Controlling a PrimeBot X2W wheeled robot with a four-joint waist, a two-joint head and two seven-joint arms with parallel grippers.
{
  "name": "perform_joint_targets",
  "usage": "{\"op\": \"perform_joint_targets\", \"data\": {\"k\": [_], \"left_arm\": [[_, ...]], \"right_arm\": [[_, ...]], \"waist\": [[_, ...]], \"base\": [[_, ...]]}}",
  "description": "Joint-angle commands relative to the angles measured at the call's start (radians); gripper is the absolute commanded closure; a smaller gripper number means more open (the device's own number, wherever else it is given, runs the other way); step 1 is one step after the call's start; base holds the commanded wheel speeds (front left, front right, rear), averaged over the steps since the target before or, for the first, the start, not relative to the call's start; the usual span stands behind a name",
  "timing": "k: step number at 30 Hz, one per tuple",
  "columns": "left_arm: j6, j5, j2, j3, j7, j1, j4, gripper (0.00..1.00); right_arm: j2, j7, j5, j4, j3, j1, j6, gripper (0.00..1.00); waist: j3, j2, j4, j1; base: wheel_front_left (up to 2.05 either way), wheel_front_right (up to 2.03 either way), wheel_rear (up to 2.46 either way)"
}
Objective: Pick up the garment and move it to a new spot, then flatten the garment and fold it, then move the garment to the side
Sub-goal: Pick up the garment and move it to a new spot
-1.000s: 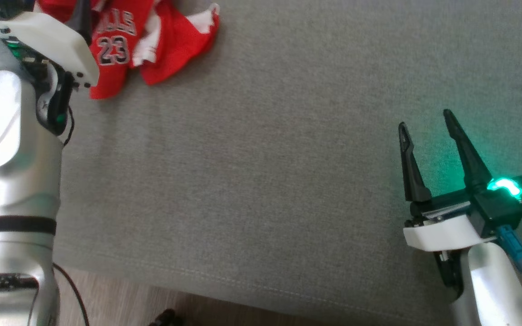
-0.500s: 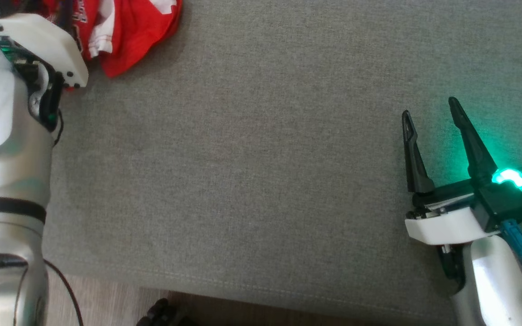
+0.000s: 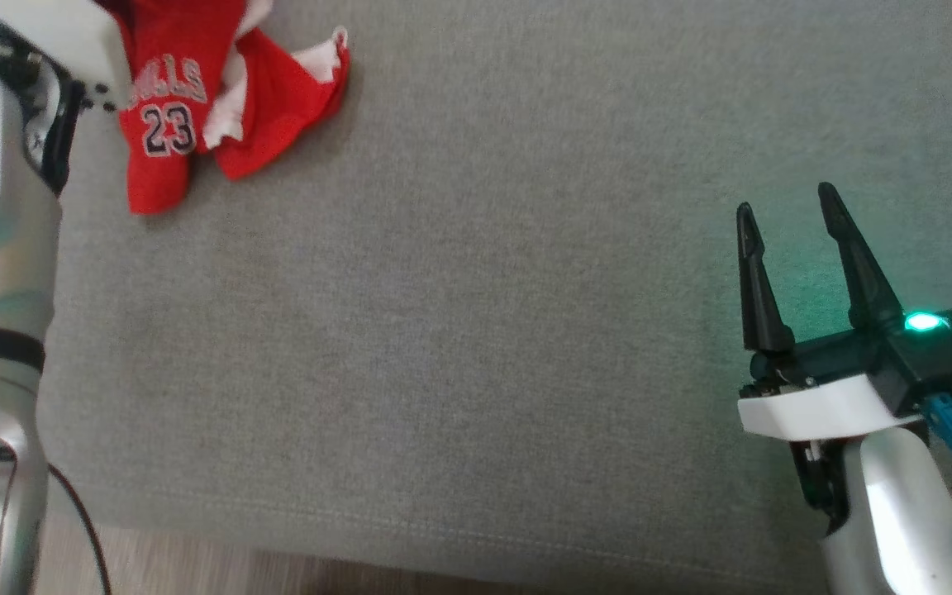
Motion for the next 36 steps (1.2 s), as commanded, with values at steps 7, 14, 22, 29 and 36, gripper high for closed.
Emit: {"op": "perform_joint_targets", "data": {"k": [7,14,22,29,36], "left_arm": [[-0.017,0.04,0.023,-0.091,0.067,-0.068,-0.159,1.0],[-0.022,-0.022,-0.051,-0.18,0.244,-0.005,-0.393,1.0],[0.002,-0.065,-0.112,-0.212,0.416,0.072,-0.673,1.0],[0.097,-0.108,-0.176,-0.237,0.554,0.196,-0.888,1.0],[0.184,-0.176,-0.191,-0.238,0.567,0.424,-0.857,1.0]], "right_arm": [[-0.003,-0.011,0.073,0.004,0.002,0.045,0.008,0.0],[-0.003,-0.011,0.127,0.018,-0.037,0.095,0.008,0.0],[-0.003,-0.011,0.151,0.012,-0.052,0.106,0.008,0.0],[-0.003,-0.011,0.165,0.009,-0.067,0.102,0.008,0.0],[-0.003,-0.011,0.173,0.008,-0.06,0.079,0.008,0.0]], "waist": [[-0.21,0.0,-0.049,0.0],[-0.325,0.0,-0.13,0.0],[-0.331,0.0,-0.204,0.0],[-0.304,0.0,-0.238,0.0],[-0.258,0.0,-0.247,0.0]], "base": [[0.0,0.0,0.0],[0.0,0.0,0.0],[0.0,0.0,0.0],[0.0,0.0,0.0],[0.0,0.0,0.0]]}}
